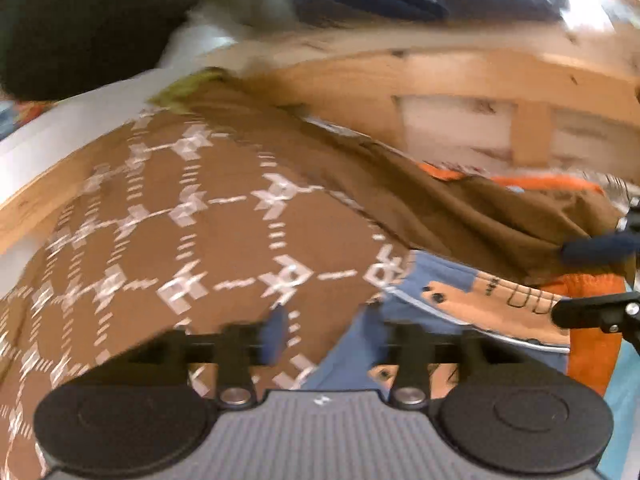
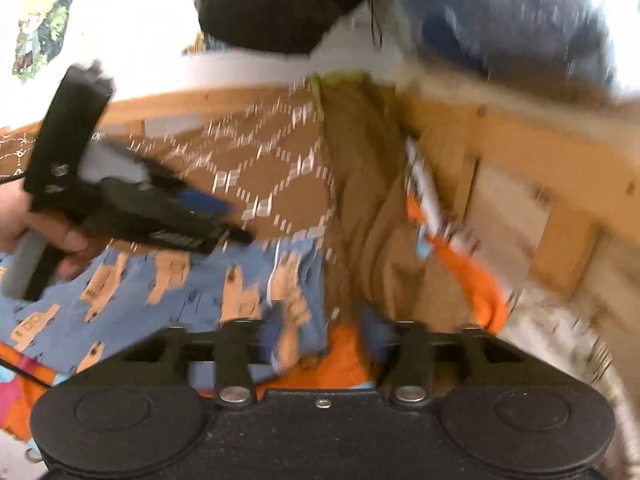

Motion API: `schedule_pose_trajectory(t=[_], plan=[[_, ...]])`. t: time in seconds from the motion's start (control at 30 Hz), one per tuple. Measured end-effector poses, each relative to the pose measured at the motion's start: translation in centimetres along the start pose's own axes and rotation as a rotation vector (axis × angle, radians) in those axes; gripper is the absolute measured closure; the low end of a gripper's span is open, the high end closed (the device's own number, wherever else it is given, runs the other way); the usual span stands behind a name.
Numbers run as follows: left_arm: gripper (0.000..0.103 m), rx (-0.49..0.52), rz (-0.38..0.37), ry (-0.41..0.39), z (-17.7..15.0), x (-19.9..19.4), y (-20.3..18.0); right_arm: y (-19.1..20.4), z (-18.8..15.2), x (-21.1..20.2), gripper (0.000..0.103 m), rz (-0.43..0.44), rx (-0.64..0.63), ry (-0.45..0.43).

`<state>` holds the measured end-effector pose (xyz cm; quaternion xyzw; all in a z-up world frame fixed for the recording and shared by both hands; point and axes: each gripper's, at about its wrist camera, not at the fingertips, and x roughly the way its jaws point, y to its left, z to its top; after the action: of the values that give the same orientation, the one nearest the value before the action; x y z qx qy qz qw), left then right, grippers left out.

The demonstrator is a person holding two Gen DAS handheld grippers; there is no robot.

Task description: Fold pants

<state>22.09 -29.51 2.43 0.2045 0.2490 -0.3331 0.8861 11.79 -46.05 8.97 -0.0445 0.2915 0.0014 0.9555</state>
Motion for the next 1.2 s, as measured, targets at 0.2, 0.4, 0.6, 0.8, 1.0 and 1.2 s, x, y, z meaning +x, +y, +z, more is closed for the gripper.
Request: schedule_pose_trajectory(t=[0.2,0.4,0.6,0.8,1.0,1.2], plan=[[0.043,-0.027,0.052,-0.032,-4.6,-6.7,2.1,2.1,0.4,0.7,0.066,0.064,-0.096,-0.094],[0.044,-0.059,0.077,0.209,-10.9,-7.6,4.2,4.5,0.6,5.4,0.073,0.039,-0.141,0.038],[0.038,-0.200,0.197,0.297,-15.1,-10.6,10.4,5.2,-0.6,6.2,0.063,-0.087,-0.245,0.042],[0.038,-0.249,0.316,0.203,-15.0,-15.1,17.6,10.0,1.3,5.5,0.040,0.047,-0.280,-0.016],[0.039,-0.323,0.198,0.368,-14.5,-11.0,25.6,15.7,4.2,9.8,0.051,0.395,-0.248,0.067],[0.098,-0.316,0.102,0.336,-13.7,-9.8,26.8,20.7,3.5,13.4,0.064,0.480,-0.320,0.146]])
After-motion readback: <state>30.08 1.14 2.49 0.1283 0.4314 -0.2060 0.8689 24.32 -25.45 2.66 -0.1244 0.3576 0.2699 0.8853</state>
